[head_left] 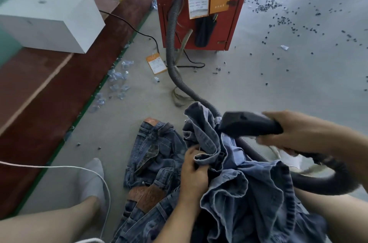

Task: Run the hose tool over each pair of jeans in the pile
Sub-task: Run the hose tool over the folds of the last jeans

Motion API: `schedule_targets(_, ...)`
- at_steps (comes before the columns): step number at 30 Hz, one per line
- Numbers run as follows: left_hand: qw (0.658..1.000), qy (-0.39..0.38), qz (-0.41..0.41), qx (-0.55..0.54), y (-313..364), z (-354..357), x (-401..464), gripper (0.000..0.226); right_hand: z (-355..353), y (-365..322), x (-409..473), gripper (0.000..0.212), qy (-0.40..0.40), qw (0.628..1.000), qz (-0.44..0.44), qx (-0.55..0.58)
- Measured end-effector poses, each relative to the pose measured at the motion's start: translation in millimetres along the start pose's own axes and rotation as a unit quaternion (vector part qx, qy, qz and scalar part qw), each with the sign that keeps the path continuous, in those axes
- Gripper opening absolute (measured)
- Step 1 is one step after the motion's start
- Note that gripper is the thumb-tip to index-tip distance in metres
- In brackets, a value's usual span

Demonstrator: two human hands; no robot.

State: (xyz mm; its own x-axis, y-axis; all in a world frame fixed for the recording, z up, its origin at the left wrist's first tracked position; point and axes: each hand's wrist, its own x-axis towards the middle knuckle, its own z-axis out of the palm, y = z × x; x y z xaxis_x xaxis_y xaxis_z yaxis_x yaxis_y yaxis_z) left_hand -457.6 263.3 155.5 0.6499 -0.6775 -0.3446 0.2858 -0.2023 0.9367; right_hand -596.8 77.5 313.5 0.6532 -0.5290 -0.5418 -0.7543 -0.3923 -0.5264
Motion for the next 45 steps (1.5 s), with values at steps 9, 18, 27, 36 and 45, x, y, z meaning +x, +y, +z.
schedule_targets(9, 0.925, 0.020, 0.260, 0.276, -6, -7, -25, 0.023, 8, -12, 11, 0.013, 0.141, 0.990, -0.009, 0.026)
schedule_targets(18, 0.997, -0.069, 0.033, 0.032, -1, -4, -23, 0.049, 21, -16, 3, 0.012, -0.113, 0.993, -0.031, -0.012)
schedule_targets(27, 0.937, -0.192, -0.104, -0.271, 10, 9, -15, 0.048, -6, -7, -12, 0.015, 0.047, 0.998, -0.034, 0.019)
schedule_targets(36, 0.973, -0.219, -0.064, -0.044, 10, 13, -20, 0.047, 9, -6, 9, 0.017, 0.194, 0.980, 0.012, -0.033)
schedule_targets(45, 0.976, -0.210, -0.054, 0.028, 15, 8, -26, 0.036, 16, -4, -7, 0.013, -0.024, 0.995, -0.022, -0.095)
